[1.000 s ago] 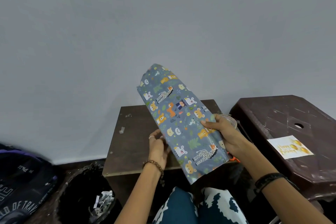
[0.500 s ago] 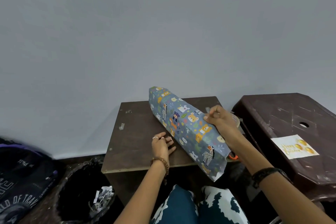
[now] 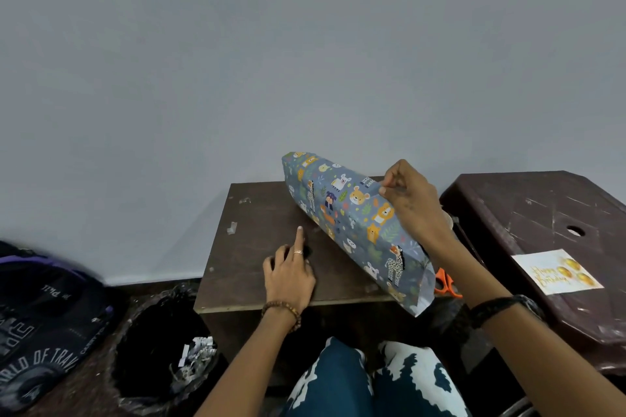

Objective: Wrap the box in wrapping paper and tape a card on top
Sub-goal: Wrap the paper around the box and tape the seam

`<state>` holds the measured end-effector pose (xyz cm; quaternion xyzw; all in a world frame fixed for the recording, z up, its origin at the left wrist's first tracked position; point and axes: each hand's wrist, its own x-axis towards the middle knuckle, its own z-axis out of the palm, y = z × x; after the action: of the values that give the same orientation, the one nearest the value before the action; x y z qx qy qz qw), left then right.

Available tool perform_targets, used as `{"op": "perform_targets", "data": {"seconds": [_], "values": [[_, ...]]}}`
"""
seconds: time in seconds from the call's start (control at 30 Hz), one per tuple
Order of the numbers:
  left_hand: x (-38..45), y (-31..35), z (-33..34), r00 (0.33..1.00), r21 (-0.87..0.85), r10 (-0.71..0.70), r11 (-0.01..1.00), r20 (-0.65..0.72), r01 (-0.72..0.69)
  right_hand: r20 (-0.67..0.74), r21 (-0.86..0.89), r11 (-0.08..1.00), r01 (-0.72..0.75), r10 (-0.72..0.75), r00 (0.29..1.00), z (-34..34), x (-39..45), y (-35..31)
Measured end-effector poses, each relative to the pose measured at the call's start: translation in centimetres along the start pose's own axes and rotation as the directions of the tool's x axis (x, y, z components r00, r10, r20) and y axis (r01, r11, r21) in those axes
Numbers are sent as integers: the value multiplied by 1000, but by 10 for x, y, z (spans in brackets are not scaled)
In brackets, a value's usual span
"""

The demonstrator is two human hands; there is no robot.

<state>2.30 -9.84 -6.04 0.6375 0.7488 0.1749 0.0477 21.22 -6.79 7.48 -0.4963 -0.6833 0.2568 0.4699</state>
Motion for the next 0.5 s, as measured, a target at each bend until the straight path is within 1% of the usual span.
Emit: {"op": "perform_targets", "data": {"seconds": [0.17, 0.27, 0.3, 0.37, 0.43, 0.5], "values": [[9, -6, -4, 995, -4, -64, 998, 71, 65, -15, 46, 999, -10, 10, 1000, -6, 0, 2], [10, -15, -8, 993, 37, -67, 997, 94, 63, -21, 36, 999, -17, 18, 1000, -10, 3, 1], [7, -19, -9, 994, 95, -47, 995, 96, 38, -29, 32, 999, -12, 13, 1000, -11, 3, 0], [0, -24, -13, 994, 253, 36, 965, 103, -61, -40, 23, 1000, 1, 0, 999, -11, 2, -2], [-3, -22, -17, 982, 392, 113, 905, 150, -164, -34, 15, 1000, 5, -4, 999, -9, 2, -4], [-2, -17, -19, 967, 489, 139, 842, 213, -229, -33, 7, 1000, 6, -6, 999, -6, 3, -6]]}}
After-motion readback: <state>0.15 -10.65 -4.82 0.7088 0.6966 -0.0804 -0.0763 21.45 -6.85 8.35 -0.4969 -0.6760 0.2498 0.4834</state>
